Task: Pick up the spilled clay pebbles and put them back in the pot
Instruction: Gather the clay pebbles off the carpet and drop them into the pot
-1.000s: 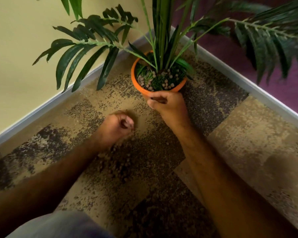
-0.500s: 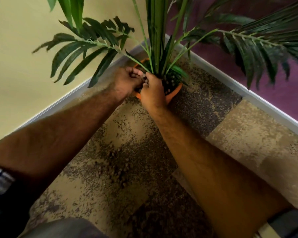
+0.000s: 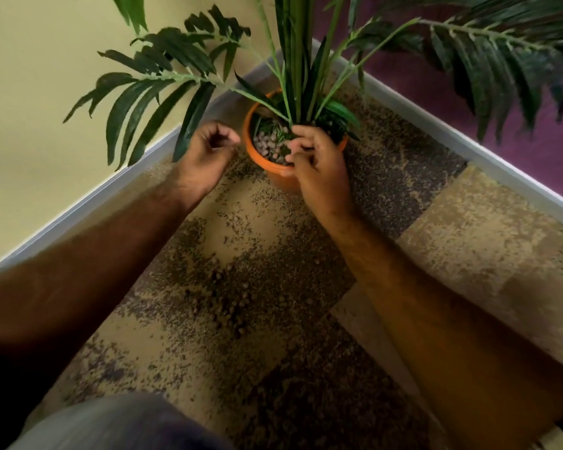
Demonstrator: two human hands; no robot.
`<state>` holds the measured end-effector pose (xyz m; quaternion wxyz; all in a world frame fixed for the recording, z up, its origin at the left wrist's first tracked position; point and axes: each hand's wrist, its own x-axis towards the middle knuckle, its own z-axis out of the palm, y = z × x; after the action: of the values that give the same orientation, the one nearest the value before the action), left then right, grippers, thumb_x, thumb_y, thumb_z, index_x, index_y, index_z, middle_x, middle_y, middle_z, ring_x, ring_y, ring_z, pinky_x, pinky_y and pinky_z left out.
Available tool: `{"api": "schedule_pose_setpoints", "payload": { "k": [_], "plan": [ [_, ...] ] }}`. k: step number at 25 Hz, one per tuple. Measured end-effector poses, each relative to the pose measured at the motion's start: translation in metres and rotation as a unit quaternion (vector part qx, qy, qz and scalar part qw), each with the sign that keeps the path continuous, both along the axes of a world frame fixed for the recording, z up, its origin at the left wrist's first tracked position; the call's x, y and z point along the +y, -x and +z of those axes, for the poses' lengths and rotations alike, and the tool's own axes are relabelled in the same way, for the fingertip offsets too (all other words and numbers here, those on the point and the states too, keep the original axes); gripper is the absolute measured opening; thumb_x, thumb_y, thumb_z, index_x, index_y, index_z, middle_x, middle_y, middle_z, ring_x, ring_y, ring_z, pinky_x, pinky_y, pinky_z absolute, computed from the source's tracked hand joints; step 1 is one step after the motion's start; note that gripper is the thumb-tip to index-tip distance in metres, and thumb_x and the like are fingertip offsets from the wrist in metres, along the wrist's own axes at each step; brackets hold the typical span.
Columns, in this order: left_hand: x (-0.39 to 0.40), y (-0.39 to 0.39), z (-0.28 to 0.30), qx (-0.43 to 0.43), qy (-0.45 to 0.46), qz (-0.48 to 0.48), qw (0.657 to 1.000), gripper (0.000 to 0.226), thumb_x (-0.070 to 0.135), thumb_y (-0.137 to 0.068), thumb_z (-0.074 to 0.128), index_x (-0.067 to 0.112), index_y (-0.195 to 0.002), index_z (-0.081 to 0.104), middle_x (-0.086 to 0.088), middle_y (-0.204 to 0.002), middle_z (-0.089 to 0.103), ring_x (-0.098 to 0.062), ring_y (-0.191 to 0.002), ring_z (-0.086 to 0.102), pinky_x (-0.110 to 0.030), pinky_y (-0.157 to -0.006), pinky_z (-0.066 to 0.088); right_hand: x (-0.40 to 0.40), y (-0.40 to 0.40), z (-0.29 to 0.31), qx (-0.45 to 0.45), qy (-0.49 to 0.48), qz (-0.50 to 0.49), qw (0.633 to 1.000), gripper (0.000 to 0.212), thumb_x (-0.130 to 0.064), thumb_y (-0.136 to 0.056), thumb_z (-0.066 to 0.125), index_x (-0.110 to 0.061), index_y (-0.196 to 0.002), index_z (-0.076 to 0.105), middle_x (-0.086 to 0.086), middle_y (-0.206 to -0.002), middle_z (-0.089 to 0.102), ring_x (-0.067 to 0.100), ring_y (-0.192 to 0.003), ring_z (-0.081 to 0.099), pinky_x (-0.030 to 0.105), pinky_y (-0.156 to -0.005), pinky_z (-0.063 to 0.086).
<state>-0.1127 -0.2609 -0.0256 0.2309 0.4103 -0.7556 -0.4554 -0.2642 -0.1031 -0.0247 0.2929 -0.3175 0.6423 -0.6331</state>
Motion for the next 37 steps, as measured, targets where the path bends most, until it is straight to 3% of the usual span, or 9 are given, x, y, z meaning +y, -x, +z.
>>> {"api": "schedule_pose_setpoints", "payload": {
  "k": [3, 6, 8, 11, 16, 20, 28, 31, 37],
  "plan": [
    [0.014, -0.039, -0.016, -0.094, 0.041, -0.026, 0.994, 0.018, 0.013, -0.092, 0.060, 0.029, -0.096, 0.066, 0.010, -0.099, 0.069, 0.004, -0.090, 0.063, -0.014, -0.078, 0.051, 0.027, 0.008, -0.023, 0.068, -0.034, 0.018, 0.997, 0.018, -0.019, -0.097, 0.053, -0.019, -0.112, 0.061, -0.005, -0.090, 0.065, 0.009, -0.069, 0.064, 0.024, -0.054, 0.052],
    [0.042, -0.071, -0.052, -0.175, 0.035, -0.100, 0.979, 0.020, 0.014, -0.097, 0.061, 0.033, -0.098, 0.066, 0.005, -0.108, 0.068, 0.006, -0.090, 0.066, -0.008, -0.072, 0.050, 0.050, 0.004, -0.067, 0.124, -0.178, 0.090, 0.972, 0.017, -0.019, -0.095, 0.055, -0.022, -0.109, 0.063, -0.015, -0.092, 0.063, -0.001, -0.082, 0.061, 0.023, -0.072, 0.051],
    [0.054, -0.096, -0.078, -0.290, 0.086, -0.167, 0.939, 0.015, 0.029, -0.098, 0.060, 0.027, -0.111, 0.067, -0.004, -0.119, 0.065, -0.008, -0.105, 0.065, -0.028, -0.088, 0.054, 0.066, 0.006, -0.099, 0.142, -0.297, 0.118, 0.937, 0.020, -0.016, -0.094, 0.058, -0.018, -0.113, 0.064, -0.005, -0.102, 0.064, 0.010, -0.092, 0.063, 0.031, -0.081, 0.053],
    [0.064, -0.126, -0.103, -0.441, 0.126, -0.226, 0.859, 0.047, 0.041, -0.098, 0.052, 0.017, -0.139, 0.053, -0.016, -0.144, 0.050, -0.039, -0.130, 0.048, -0.053, -0.109, 0.039, 0.096, 0.016, -0.129, 0.199, -0.367, 0.138, 0.898, 0.021, -0.012, -0.091, 0.065, -0.011, -0.112, 0.064, 0.009, -0.111, 0.059, 0.022, -0.096, 0.061, 0.033, -0.082, 0.050],
    [0.087, -0.144, -0.109, -0.434, 0.116, -0.177, 0.876, 0.042, 0.037, -0.100, 0.052, 0.016, -0.136, 0.052, -0.020, -0.140, 0.047, -0.042, -0.117, 0.051, -0.054, -0.096, 0.049, 0.104, 0.008, -0.131, 0.244, -0.343, 0.193, 0.886, 0.012, -0.013, -0.091, 0.066, -0.013, -0.103, 0.063, 0.002, -0.106, 0.052, 0.017, -0.091, 0.056, 0.031, -0.080, 0.049],
    [0.097, -0.150, -0.111, -0.374, 0.087, -0.151, 0.911, 0.029, 0.027, -0.095, 0.061, 0.011, -0.119, 0.061, -0.016, -0.121, 0.054, -0.033, -0.109, 0.055, -0.043, -0.093, 0.049, 0.110, -0.019, -0.131, 0.308, -0.299, 0.251, 0.867, 0.005, -0.017, -0.091, 0.061, -0.014, -0.095, 0.060, 0.001, -0.101, 0.053, 0.020, -0.092, 0.054, 0.028, -0.077, 0.043],
    [0.125, -0.155, -0.123, -0.331, 0.132, -0.166, 0.919, 0.024, 0.019, -0.092, 0.069, 0.006, -0.111, 0.067, -0.012, -0.110, 0.057, -0.028, -0.098, 0.059, -0.033, -0.084, 0.047, 0.124, -0.068, -0.125, 0.331, -0.258, 0.368, 0.830, 0.032, -0.032, -0.093, 0.061, -0.019, -0.121, 0.054, 0.002, -0.121, 0.047, 0.019, -0.111, 0.047, 0.032, -0.091, 0.043],
    [0.125, -0.153, -0.120, -0.315, 0.121, -0.162, 0.927, 0.022, 0.016, -0.092, 0.070, 0.005, -0.110, 0.068, -0.013, -0.109, 0.058, -0.026, -0.095, 0.059, -0.037, -0.083, 0.051, 0.124, -0.079, -0.123, 0.343, -0.246, 0.401, 0.813, 0.035, -0.021, -0.096, 0.058, -0.017, -0.131, 0.054, 0.004, -0.124, 0.046, 0.019, -0.115, 0.044, 0.034, -0.094, 0.045],
    [0.121, -0.154, -0.120, -0.280, 0.130, -0.175, 0.935, 0.018, 0.004, -0.084, 0.076, 0.007, -0.101, 0.073, -0.012, -0.108, 0.062, -0.024, -0.089, 0.063, -0.031, -0.076, 0.053, 0.112, -0.080, -0.123, 0.381, -0.265, 0.459, 0.758, 0.023, -0.006, -0.096, 0.054, -0.013, -0.115, 0.064, 0.012, -0.126, 0.048, 0.029, -0.120, 0.049, 0.039, -0.094, 0.048]
  ]
}}
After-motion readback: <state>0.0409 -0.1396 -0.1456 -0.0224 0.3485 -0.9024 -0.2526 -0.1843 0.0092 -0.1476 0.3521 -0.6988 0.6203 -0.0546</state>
